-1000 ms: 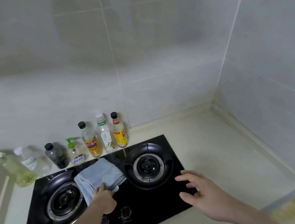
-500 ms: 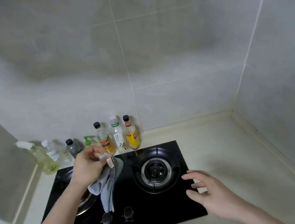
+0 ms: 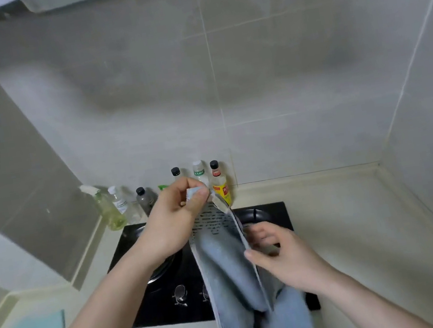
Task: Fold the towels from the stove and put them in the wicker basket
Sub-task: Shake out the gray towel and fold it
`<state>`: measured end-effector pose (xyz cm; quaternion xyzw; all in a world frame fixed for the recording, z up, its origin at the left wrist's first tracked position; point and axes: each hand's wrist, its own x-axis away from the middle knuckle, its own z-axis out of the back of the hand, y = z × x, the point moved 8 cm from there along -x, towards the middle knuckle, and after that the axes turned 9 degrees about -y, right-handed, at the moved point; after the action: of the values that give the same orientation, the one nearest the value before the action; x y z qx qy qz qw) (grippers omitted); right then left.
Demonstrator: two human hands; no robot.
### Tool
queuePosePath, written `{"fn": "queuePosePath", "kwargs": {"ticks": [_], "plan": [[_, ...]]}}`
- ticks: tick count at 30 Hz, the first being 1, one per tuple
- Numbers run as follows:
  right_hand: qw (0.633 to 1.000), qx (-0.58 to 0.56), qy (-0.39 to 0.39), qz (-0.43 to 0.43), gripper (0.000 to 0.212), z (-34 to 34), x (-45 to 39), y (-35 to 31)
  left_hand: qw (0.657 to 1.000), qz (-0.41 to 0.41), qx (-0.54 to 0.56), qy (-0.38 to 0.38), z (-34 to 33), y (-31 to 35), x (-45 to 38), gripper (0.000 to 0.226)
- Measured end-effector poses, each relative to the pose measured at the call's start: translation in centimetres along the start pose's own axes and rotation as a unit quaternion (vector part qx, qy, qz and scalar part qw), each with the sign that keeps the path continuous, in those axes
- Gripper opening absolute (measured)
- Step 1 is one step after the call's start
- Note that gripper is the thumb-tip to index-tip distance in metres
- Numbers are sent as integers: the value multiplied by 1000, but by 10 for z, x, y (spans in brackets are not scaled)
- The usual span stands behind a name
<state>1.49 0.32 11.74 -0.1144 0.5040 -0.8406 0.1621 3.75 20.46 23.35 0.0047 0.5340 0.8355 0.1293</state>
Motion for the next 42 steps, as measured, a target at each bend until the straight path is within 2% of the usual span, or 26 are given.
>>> {"fn": "queuePosePath", "kwargs": {"ticks": [2,8,12,14,17,21,23,24,26,30,33,35,39,42], "plan": [[999,15,38,6,5,6,6,0,1000,-18,0,-12,-9,10,5,17],[993,39,108,-33,21,30,40,0,999,-25,-3,-37,-12,17,19,19],[980,32,198,2,19,56,60,-18,996,-33,4,-82,-13,15,46,18],[978,24,205,19,18,59,67,-30,992,-22,-23,-125,-14,10,63,13],[982,21,188,26,17,58,78,-49,984,1,-35,-176,-10,8,90,17],[989,41,145,10,15,48,95,-68,985,37,36,-164,8,-4,110,34],[990,38,134,5,15,42,102,-71,983,54,72,-161,8,-11,116,50],[992,33,126,-1,15,39,106,-71,983,55,81,-157,7,-12,119,49],[995,21,92,-8,15,32,111,-70,986,50,77,-138,7,-13,123,32],[998,52,16,-22,17,21,123,-72,994,12,29,-108,7,-10,131,36],[993,100,-26,-57,38,18,128,-60,995,16,58,-82,12,-14,136,28],[987,129,-34,-86,47,21,131,-47,997,12,67,-40,20,-14,138,25],[984,128,-34,-123,50,24,142,-27,996,40,72,21,30,-19,142,32],[983,128,-31,-125,59,27,149,-23,996,63,53,-18,25,-27,143,36]]}}
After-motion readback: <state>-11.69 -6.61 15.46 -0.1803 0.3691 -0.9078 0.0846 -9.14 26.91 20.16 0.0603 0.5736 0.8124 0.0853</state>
